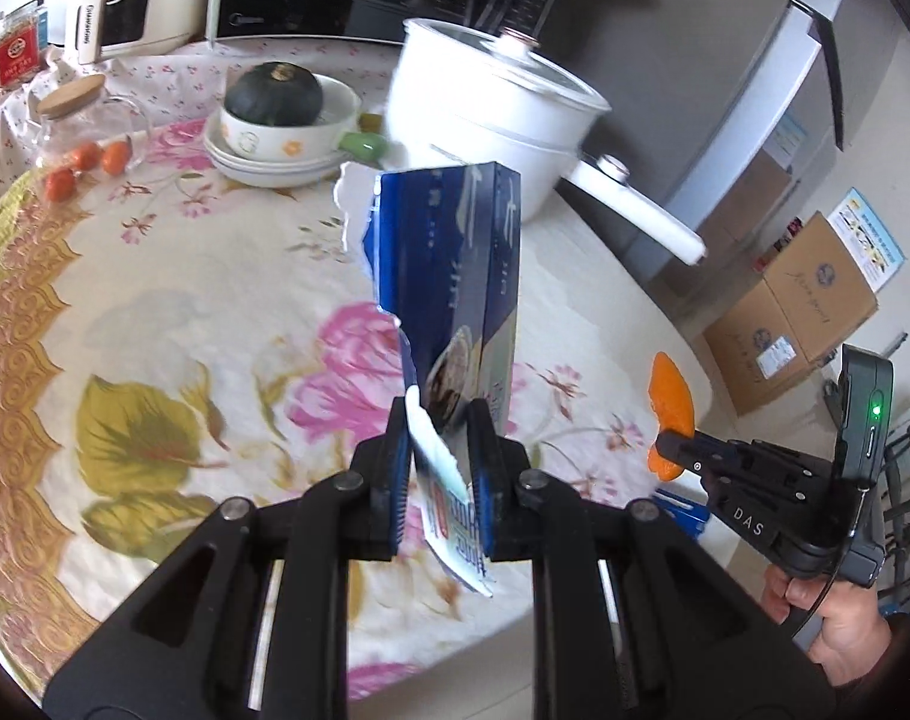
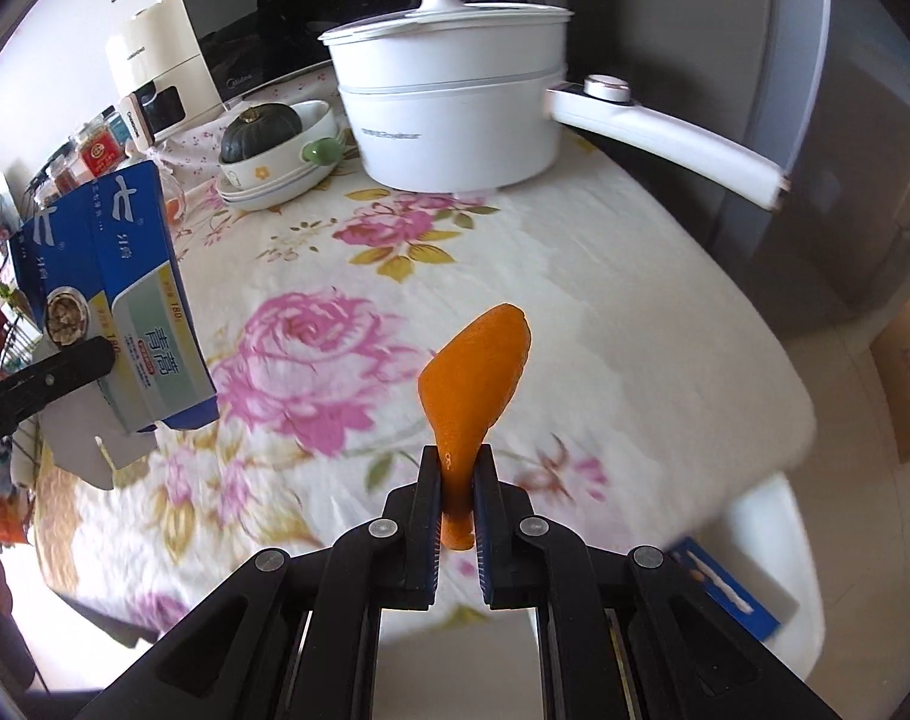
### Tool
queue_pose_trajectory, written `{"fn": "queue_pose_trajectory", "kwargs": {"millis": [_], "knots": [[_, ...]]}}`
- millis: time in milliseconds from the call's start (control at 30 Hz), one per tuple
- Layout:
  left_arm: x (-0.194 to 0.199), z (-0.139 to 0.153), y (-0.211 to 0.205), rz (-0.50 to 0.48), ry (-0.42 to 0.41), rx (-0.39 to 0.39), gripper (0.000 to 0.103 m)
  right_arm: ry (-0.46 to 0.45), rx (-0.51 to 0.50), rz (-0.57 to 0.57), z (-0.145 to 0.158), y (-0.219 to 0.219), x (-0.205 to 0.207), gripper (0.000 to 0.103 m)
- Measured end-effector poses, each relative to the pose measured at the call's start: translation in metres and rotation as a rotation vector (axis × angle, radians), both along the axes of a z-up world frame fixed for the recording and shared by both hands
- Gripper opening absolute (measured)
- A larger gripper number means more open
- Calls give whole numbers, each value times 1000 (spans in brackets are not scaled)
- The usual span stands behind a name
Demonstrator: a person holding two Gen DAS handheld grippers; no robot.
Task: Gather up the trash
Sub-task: 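Carry the carton and carrot over the white bin and open both tools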
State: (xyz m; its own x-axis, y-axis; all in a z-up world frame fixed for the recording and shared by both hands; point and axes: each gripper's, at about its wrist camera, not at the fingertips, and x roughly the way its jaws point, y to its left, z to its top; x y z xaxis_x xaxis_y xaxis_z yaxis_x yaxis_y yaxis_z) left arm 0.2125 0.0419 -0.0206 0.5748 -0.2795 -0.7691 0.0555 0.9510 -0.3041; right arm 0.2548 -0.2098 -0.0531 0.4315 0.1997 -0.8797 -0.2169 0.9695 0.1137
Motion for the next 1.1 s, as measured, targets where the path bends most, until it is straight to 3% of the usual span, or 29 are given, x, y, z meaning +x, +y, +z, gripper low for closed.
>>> {"fn": "queue_pose_trajectory", "kwargs": {"millis": [300,600,967,1033,1100], "knots": [[-17,-9,-94,-178,11,-25,20,15,-6,-92,11,-83,-47,10],[-23,-39,-172,-338,81,-43,20,113,13,-210,4,-152,-61,10],[-23,-66,-227,-453,94,-55,23,168,-3,-250,-8,-179,-74,10],[-24,-67,-229,-473,76,-44,27,174,-4,-256,-10,-182,-75,10],[-24,-66,-231,-473,55,-9,39,177,-11,-260,-10,-185,-74,10]]}}
